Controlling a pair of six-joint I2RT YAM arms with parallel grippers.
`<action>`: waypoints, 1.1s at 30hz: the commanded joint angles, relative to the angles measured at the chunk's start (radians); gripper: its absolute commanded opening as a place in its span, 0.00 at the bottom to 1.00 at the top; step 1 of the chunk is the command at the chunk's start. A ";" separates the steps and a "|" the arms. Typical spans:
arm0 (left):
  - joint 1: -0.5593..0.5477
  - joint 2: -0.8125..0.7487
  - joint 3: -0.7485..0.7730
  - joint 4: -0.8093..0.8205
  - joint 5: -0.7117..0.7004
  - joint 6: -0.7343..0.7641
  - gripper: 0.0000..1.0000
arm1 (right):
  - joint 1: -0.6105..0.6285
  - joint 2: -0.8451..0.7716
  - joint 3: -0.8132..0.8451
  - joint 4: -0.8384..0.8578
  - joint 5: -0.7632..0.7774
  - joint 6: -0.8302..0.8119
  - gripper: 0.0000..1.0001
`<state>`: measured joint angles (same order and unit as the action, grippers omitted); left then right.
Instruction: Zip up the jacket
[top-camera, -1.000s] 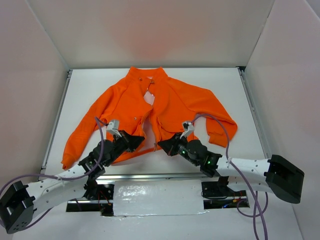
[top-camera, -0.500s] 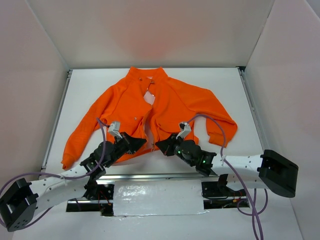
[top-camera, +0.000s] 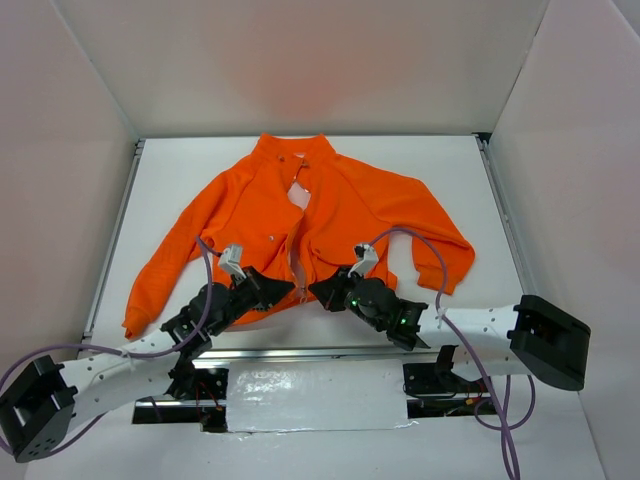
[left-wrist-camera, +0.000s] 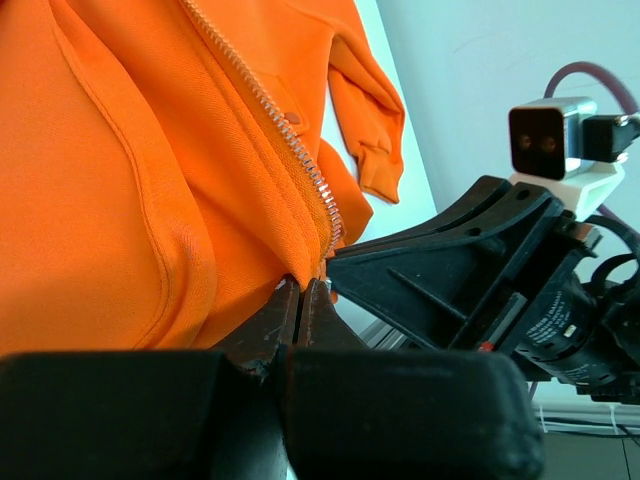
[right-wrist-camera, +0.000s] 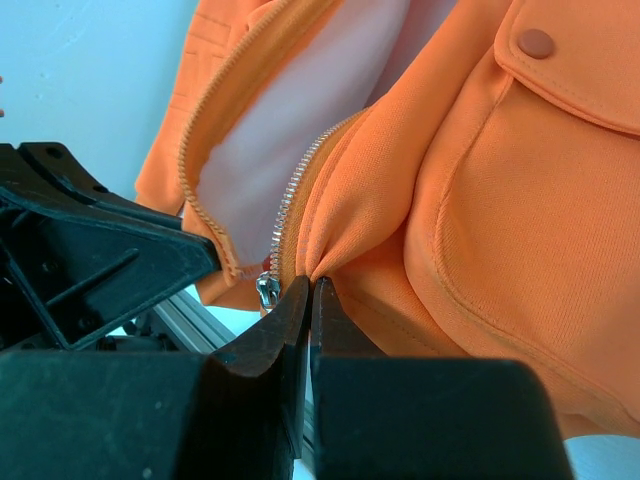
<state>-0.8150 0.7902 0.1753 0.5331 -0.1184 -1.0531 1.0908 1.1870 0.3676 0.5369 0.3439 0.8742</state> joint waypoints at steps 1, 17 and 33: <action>-0.007 0.015 0.004 0.082 0.031 -0.012 0.00 | 0.009 0.006 0.039 0.009 0.020 0.003 0.00; -0.009 0.020 0.000 0.082 0.040 -0.007 0.00 | 0.006 0.016 0.047 0.003 0.035 0.002 0.00; -0.009 0.037 0.020 0.045 0.037 0.008 0.00 | 0.009 0.008 0.050 0.006 0.029 -0.006 0.00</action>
<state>-0.8154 0.8230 0.1738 0.5301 -0.0978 -1.0512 1.0912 1.2034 0.3794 0.5331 0.3447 0.8742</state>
